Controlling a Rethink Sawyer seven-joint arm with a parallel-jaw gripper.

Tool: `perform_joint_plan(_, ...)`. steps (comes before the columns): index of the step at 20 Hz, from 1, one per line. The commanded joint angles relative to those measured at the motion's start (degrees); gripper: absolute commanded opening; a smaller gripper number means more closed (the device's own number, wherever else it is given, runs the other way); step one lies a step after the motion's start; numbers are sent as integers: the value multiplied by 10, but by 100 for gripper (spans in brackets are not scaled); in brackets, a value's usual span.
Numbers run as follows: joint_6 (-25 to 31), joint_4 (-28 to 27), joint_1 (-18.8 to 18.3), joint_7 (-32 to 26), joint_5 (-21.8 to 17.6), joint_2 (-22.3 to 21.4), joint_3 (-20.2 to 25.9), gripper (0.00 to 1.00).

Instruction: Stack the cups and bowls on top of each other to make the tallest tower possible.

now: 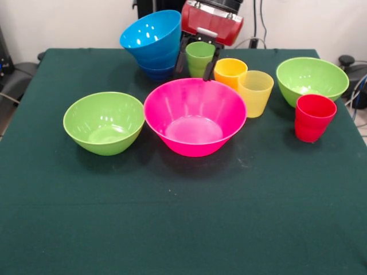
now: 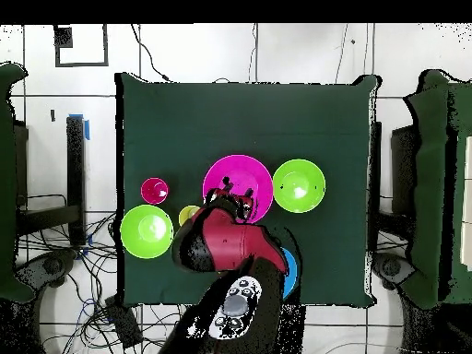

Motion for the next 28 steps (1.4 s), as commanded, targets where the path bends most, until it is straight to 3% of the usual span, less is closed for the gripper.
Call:
perform_joint_plan(1, 47, 6, -11, 54, 8, 30, 39, 100)
perform_joint_plan(3, 41, 8, -10, 56, 8, 32, 37, 100)
perform_joint_plan(12, 27, 5, -73, 15, -36, 26, 73, 100)
perform_joint_plan(28, -25, 2, -1, 69, 9, 73, 9, 100)
